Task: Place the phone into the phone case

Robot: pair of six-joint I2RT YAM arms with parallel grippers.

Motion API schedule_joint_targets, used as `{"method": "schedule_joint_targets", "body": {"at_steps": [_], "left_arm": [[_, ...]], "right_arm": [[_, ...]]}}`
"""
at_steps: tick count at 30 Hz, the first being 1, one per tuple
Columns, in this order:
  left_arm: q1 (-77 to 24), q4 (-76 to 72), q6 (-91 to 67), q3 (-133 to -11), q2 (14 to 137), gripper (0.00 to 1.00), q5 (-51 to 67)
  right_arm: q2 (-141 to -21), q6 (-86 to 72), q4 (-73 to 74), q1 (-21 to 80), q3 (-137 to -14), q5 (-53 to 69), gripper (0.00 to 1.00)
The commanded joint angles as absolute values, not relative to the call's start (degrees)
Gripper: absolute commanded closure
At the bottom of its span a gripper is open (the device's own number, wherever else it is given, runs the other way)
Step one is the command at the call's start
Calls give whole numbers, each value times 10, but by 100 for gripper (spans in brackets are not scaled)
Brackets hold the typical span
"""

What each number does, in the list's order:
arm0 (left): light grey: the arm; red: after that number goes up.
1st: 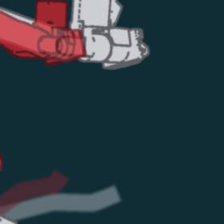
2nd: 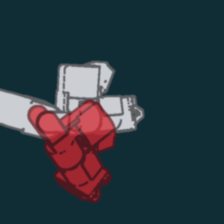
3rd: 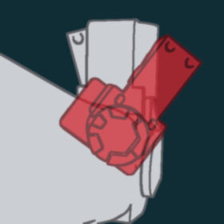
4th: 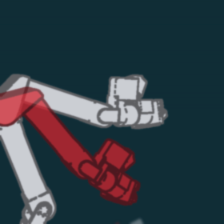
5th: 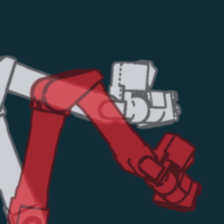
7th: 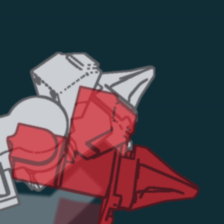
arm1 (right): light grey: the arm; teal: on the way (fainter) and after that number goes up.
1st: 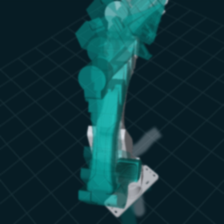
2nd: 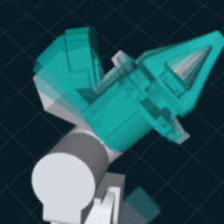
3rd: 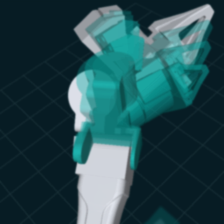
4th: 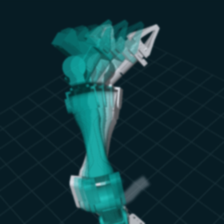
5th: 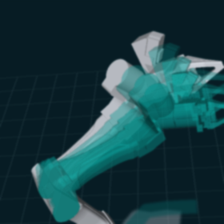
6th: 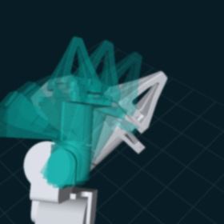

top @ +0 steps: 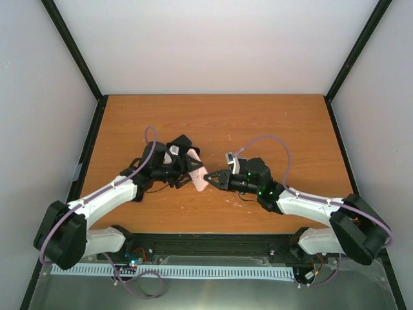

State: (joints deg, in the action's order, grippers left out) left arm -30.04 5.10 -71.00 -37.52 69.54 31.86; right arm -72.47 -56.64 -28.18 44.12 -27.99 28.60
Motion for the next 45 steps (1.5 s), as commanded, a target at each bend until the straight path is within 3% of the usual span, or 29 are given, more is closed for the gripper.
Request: {"method": "schedule_joint_targets", "body": {"at_steps": [1,5,10,19,27,37,45], "left_arm": [[-304,17,-702,-374,692,27,337],[-304,32,-692,-377,689,16,328],[-304,73,-668,-388,675,1,285],[-274,281,-566,-453,691,1,65],[-164,370,-503,-481,758,1,31],[-7,353,-447,-439,729,0,22],[54,350,-468,-418,758,0,3]], "right_arm": [[-738,-570,-343,448,-283,297,80],[-737,-570,-349,448,-273,297,95],[-725,-559,-307,448,-266,287,97],[-688,-479,-77,451,-290,204,97],[-695,-441,84,482,-343,100,94],[-761,-396,250,565,-461,-62,94],[-784,-401,280,590,-484,-116,94]]}}
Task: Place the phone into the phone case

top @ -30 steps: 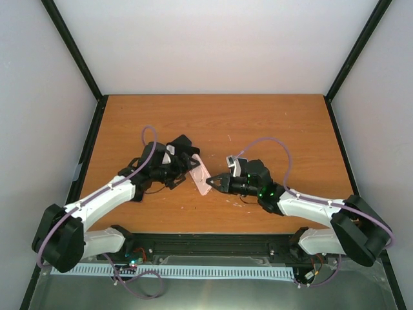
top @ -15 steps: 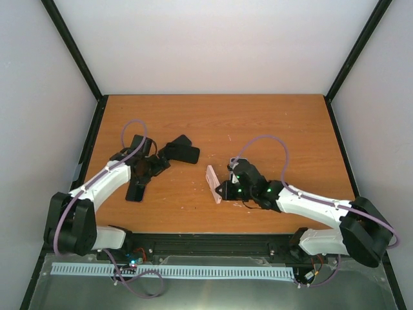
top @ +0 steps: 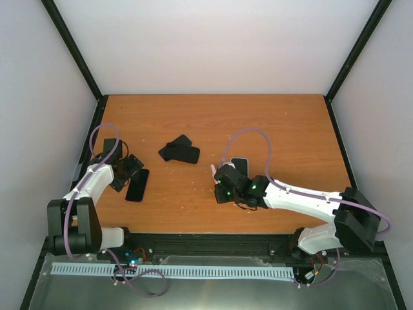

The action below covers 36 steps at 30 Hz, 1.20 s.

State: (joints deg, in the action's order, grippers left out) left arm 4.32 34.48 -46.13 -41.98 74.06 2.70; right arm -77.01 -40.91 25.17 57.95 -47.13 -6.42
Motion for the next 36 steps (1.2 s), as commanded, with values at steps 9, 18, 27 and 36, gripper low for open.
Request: {"method": "schedule_joint_targets", "body": {"at_steps": [9,18,27,36], "left_arm": [[57,317,-498,-382,815,1,-33],[57,306,-493,-364,821,0,29],[46,290,-495,-322,809,1,156],[-50,281,-555,-318,781,1,190]], "right_arm": [[-849,-373,205,611,-479,-62,88],[-866,-395,182,610,-475,-64,65],[-825,-399,181,607,-476,-87,27],[-811,-404,171,604,-463,-85,19]]}}
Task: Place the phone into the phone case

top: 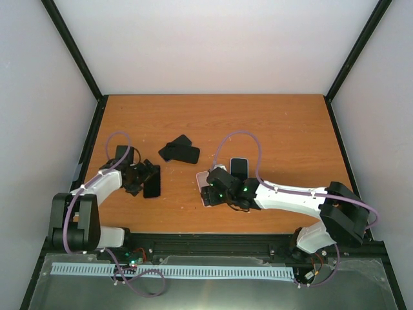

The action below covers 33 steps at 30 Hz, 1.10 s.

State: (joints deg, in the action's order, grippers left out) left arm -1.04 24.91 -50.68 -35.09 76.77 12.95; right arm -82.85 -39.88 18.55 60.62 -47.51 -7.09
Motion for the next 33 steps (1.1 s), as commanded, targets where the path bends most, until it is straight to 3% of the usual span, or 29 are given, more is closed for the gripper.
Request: {"method": "schedule_joint_targets", "body": {"at_steps": [1,5,11,16,33], "left_arm": [[-62,279,-563,-318,778,1,188],[-99,276,-570,-333,778,3,171],[-128,358,-558,-394,805,8,11],[-157,395,-560,-433,834,10,-17],[-162,368,-523,-498,895,0,-4]], "right_arm": [[-809,-404,170,603,-459,-84,19],[-794,-407,167,602,-447,-86,19],[-765,-411,154,595,-426,-88,19],[-740,-413,152,590,-409,-100,19],[-697,-416,142,587,-374,-112,19]]}}
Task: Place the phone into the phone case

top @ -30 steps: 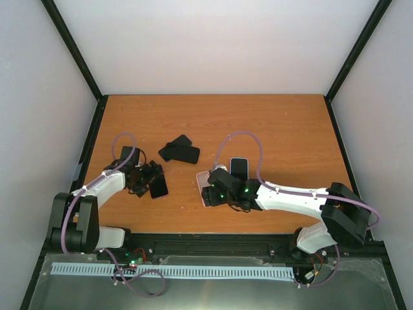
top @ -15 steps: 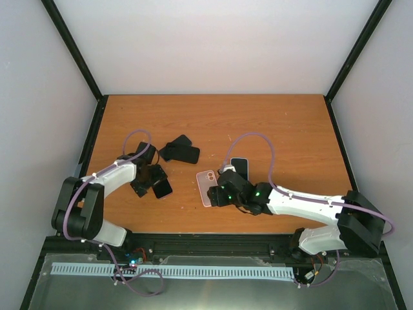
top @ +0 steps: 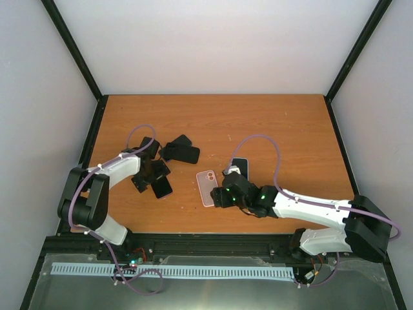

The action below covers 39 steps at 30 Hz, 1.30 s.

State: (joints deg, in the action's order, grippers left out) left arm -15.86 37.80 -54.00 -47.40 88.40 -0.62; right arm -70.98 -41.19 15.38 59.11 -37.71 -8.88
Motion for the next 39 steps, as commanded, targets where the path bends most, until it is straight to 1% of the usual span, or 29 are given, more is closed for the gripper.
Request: {"method": "schedule_joint_targets", "body": {"at_steps": [1,11,18,27,33,39], "left_arm": [[-162,367,-523,-501,900,1,-4],[-162,369,-518,-514,947,1,-10],[-162,408,-528,-539,994,1,-31],[-163,397,-540,-520,1002,10,-13],[-163,378,-539,-495,984,19,17],[-163,344,-547,-454,921,23,77]], "right_arm": [[-696,-415,141,587,-375,-111,19],[-697,-416,138,587,-370,-112,19],[-691,-419,135,587,-364,-120,19],[-691,-423,125,587,-364,-108,19],[-691,-427,74,587,-353,-49,19],[-719,-464,-19,588,-331,28,22]]}}
